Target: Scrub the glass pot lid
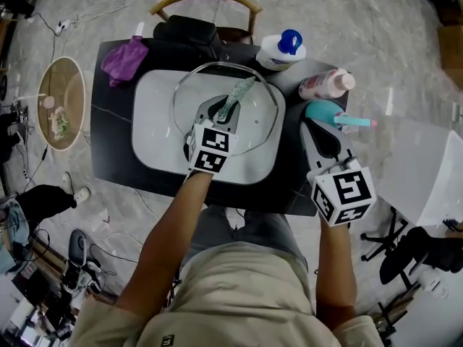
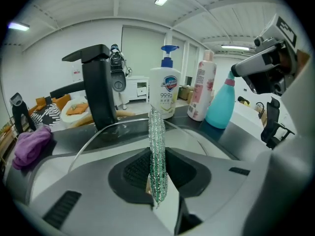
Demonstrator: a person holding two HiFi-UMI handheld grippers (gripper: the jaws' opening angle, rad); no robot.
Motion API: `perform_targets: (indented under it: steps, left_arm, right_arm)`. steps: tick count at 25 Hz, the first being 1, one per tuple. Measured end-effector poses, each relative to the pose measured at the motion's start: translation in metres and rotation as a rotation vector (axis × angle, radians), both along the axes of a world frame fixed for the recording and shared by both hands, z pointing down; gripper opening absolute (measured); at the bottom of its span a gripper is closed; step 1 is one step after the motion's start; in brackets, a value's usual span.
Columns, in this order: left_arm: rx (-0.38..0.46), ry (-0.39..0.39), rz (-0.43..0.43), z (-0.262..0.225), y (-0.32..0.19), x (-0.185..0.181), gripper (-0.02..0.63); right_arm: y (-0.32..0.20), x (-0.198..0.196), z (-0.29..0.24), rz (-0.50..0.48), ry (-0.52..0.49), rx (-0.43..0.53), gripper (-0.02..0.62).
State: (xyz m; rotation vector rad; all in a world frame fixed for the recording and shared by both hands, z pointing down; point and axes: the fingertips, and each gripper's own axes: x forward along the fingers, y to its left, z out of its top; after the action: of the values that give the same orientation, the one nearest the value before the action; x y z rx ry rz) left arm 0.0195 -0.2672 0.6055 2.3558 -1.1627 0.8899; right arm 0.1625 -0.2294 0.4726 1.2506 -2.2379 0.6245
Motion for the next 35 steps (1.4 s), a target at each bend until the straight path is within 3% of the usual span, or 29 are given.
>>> perform_targets:
  steps: [4,16,26,35]
  left_arm:
    - [-0.009,0.011,0.022,0.000,0.003,0.017,0.091]
    - [-0.010,0.014,0.015,0.004,-0.002,0.006,0.091]
    - [-0.015,-0.034,-0.099,0.009,-0.007,-0.066,0.092]
    - [-0.002,-0.135,-0.188,0.008,-0.004,-0.134,0.092]
  right_arm:
    - [0.001,0.007,0.002,0.015,0.001,-0.003,0.028]
    - [-0.001,0.002,0.008,0.015,0.000,-0.013,0.028]
    - [-0.009,-0.028,0.011,-0.036,-0.004,-0.018,0.028]
    - [-0.012,-0.052,0.016,-0.082,-0.010,-0.028,0.028]
